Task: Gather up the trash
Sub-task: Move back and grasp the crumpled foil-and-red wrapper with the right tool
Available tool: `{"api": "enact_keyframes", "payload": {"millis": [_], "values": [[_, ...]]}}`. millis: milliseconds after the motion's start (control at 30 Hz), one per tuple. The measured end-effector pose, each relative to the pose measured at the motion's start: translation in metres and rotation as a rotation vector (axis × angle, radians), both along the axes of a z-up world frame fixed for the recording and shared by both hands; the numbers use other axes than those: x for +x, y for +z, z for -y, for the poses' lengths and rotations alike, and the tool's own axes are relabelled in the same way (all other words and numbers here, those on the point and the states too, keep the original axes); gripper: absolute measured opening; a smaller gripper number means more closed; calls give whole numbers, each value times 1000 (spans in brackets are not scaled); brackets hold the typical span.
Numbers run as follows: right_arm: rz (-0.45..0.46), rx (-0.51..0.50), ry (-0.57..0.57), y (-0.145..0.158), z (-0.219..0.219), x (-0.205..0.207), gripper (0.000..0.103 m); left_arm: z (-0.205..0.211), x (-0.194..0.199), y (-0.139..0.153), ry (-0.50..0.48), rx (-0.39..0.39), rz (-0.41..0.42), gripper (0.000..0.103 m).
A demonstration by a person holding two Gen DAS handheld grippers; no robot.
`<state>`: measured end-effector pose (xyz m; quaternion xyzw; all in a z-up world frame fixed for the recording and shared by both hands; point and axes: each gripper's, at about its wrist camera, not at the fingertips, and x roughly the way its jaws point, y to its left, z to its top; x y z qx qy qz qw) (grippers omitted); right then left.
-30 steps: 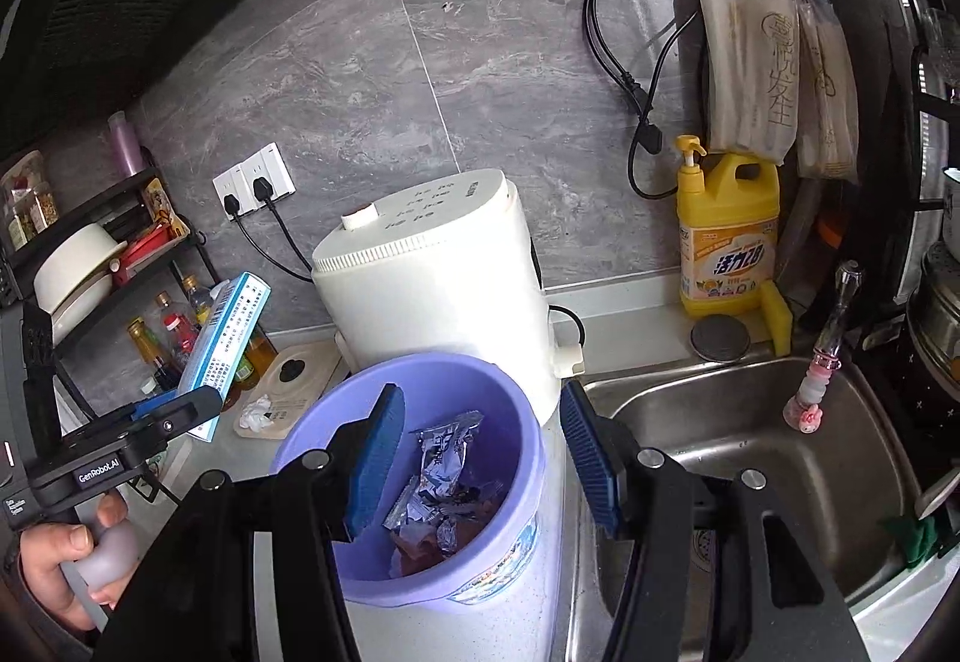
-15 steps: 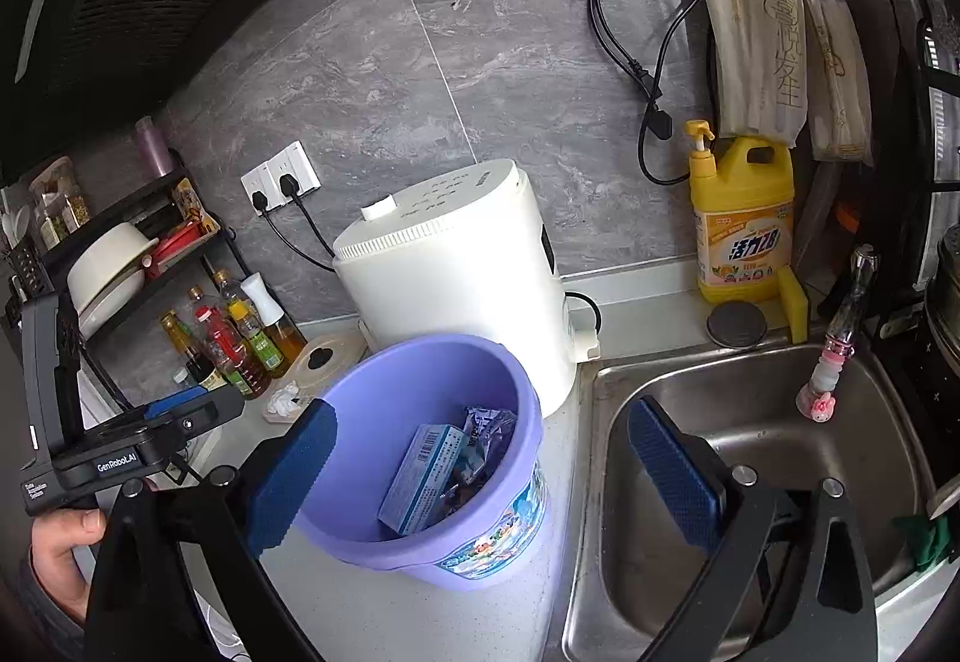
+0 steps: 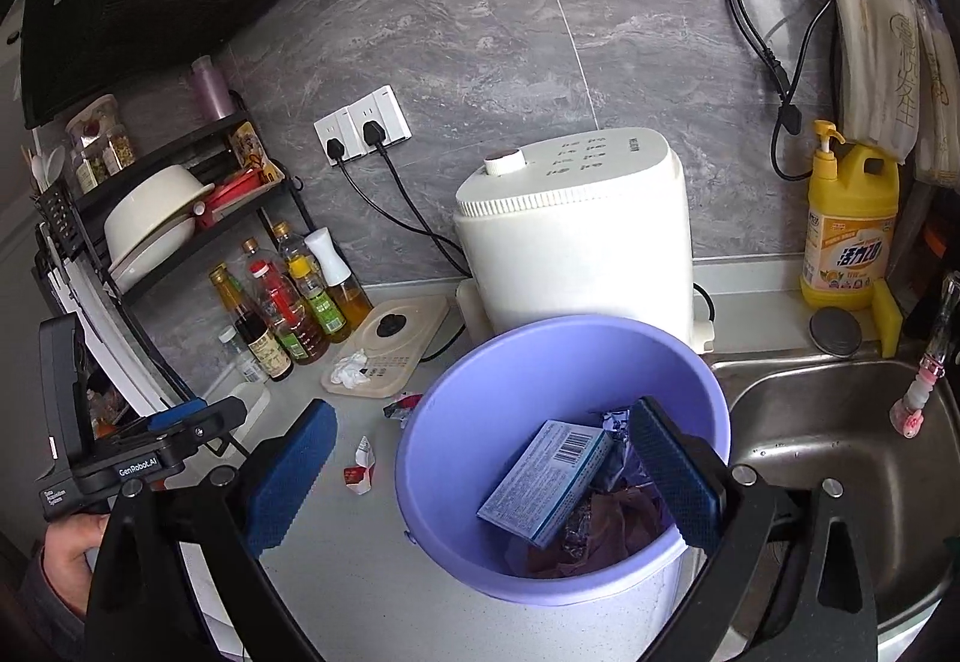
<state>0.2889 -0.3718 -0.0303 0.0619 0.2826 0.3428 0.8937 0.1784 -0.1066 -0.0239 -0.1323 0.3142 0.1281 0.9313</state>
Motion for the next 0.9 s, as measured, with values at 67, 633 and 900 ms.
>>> {"api": "enact_keyframes", "payload": {"millis": [67,633,900], "values": [[-3,-7,-4,1,-15,-2,96,-15,-1,-1,0,2,10,97],[39,-121,41,-6,-164,-15,89,-142,7,-22,-43,-68,22,90],[-20,-184,48,-34,-211,-8,80,-179,30,-47,-119,-99,-9,75]]}}
